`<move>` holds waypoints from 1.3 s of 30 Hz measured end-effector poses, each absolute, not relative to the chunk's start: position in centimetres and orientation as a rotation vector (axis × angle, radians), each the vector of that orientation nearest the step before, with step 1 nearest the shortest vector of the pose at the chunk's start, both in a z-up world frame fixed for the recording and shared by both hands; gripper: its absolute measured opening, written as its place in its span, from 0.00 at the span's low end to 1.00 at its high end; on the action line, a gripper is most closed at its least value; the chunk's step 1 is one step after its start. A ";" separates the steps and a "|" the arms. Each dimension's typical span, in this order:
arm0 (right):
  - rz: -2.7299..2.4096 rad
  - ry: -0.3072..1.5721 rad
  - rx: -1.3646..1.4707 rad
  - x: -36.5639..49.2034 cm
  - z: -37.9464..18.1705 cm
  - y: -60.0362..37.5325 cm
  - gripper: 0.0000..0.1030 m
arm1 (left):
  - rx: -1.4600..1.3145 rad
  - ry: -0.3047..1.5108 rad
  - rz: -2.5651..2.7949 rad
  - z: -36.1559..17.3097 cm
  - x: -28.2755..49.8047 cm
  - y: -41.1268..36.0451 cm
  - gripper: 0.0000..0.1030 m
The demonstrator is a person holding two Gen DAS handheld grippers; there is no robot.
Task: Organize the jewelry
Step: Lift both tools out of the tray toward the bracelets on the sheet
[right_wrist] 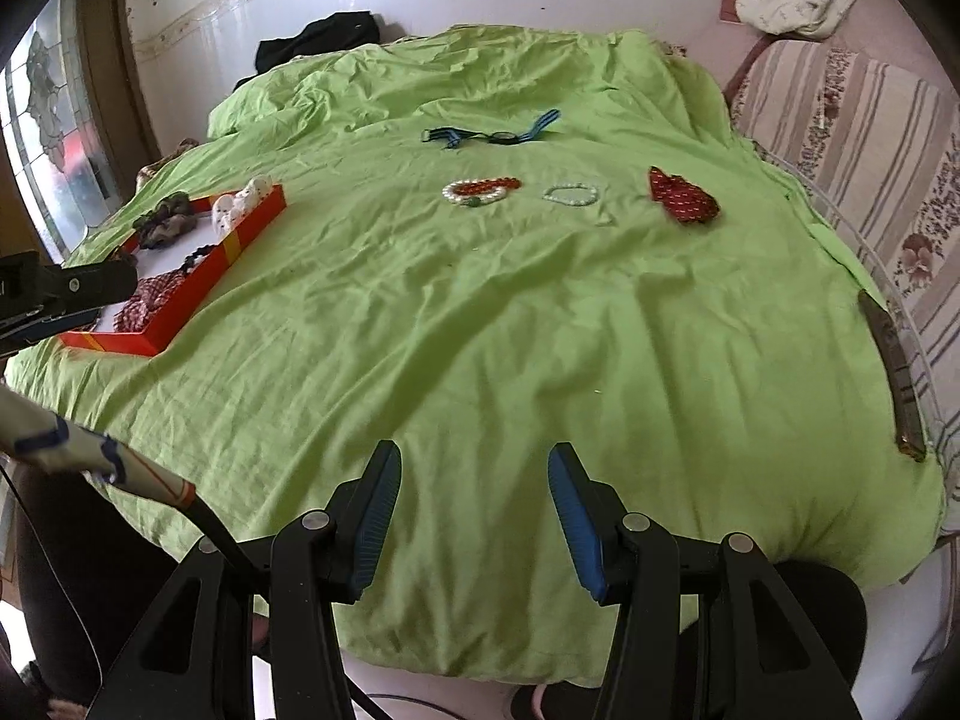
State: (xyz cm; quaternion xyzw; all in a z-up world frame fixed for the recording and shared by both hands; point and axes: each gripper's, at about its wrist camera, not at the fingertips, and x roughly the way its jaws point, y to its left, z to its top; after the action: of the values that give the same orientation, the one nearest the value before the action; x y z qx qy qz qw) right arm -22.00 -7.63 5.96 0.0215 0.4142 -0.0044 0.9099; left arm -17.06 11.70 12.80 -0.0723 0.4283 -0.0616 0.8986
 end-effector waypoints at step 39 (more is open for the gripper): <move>-0.168 0.865 0.268 -13.4 4.8 -21.3 0.54 | -0.064 1.004 -0.283 11.9 -3.5 4.6 0.58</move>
State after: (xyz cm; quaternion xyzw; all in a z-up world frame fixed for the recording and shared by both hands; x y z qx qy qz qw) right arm -13.45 -21.32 4.79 0.1293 0.4174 -0.0809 0.8958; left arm -3.50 4.60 11.90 -0.0304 0.4793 -0.1351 0.8667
